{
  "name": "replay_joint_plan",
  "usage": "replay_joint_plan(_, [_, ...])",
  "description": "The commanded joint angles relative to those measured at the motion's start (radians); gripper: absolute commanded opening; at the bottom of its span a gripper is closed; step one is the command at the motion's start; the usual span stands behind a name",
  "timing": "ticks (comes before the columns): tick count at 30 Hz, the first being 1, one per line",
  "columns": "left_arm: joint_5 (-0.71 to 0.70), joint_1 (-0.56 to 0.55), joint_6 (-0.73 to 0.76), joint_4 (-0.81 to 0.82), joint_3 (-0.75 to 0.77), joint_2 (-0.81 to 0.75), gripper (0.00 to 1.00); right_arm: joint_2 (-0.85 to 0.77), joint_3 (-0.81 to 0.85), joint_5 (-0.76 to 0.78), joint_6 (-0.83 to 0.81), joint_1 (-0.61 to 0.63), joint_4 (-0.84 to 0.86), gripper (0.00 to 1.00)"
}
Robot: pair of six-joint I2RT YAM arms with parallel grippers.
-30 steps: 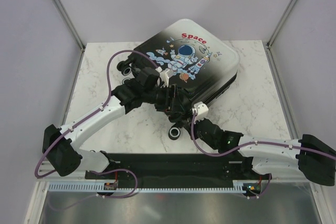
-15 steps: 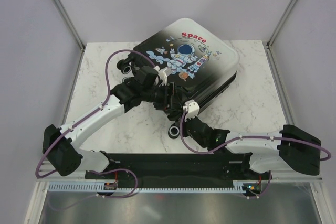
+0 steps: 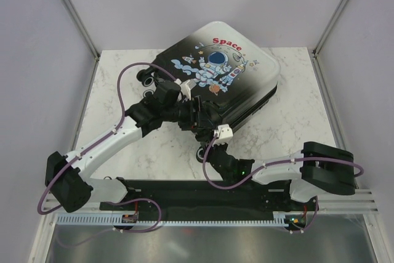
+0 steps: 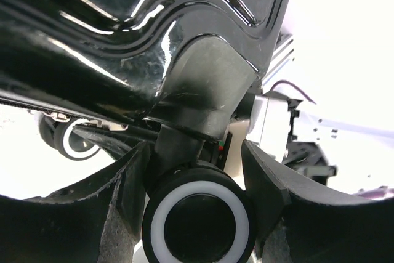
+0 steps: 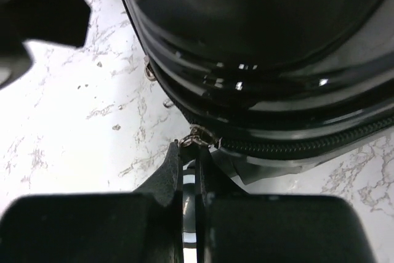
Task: Pack the luggage
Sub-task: Zip the luggage at the center of the board.
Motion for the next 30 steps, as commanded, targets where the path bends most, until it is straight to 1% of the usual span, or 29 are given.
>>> replay_joint_plan(1, [0.020, -0.019, -0.125, 0.421, 0.009, -0.037, 0.02, 0.041, 0.077, -0.068, -0.126, 0.114, 0.325, 0.00])
replay_joint_plan(7, [0.019, -0.019, -0.129, 0.435, -0.008, -0.054, 0.02, 0.178, 0.103, -0.051, -0.135, 0.143, 0.488, 0.01])
replay_joint_plan(10, [0.019, -0.019, -0.132, 0.435, -0.012, -0.062, 0.02, 0.244, 0.137, -0.048, -0.137, 0.154, 0.533, 0.03])
replay_joint_plan(13, [0.012, -0.019, -0.145, 0.437, -0.028, -0.076, 0.02, 0.293, 0.178, -0.040, -0.162, 0.163, 0.537, 0.04])
replay_joint_plan(20, [0.003, -0.019, -0.168, 0.449, -0.045, -0.090, 0.02, 0.402, 0.265, -0.017, -0.226, 0.168, 0.553, 0.03])
replay_joint_plan(22, [-0.001, -0.019, -0.171, 0.451, -0.046, -0.093, 0.02, 0.421, 0.276, -0.026, -0.232, 0.168, 0.556, 0.04])
replay_joint_plan(23, [-0.003, -0.020, -0.171, 0.454, -0.046, -0.094, 0.02, 0.421, 0.279, -0.029, -0.233, 0.169, 0.556, 0.07])
replay_joint_plan(24, [-0.004, -0.019, -0.169, 0.454, -0.046, -0.097, 0.02, 0.407, 0.275, -0.032, -0.230, 0.168, 0.554, 0.12])
replay_joint_plan(25, [-0.006, -0.019, -0.169, 0.454, -0.045, -0.097, 0.02, 0.393, 0.269, -0.032, -0.227, 0.169, 0.545, 0.28])
replay_joint_plan(27, [-0.006, -0.019, -0.168, 0.454, -0.040, -0.097, 0.02, 0.327, 0.232, -0.031, -0.215, 0.169, 0.518, 0.40])
replay_joint_plan(28, [-0.014, -0.019, -0.166, 0.452, -0.041, -0.099, 0.02, 0.295, 0.218, -0.032, -0.207, 0.169, 0.467, 0.49])
replay_joint_plan(29, [-0.020, -0.019, -0.165, 0.448, -0.043, -0.102, 0.02, 0.263, 0.186, -0.023, -0.198, 0.169, 0.429, 0.52])
replay_joint_plan(30, [-0.030, -0.017, -0.157, 0.443, -0.043, -0.105, 0.02, 0.188, 0.171, -0.019, -0.161, 0.169, 0.385, 0.54])
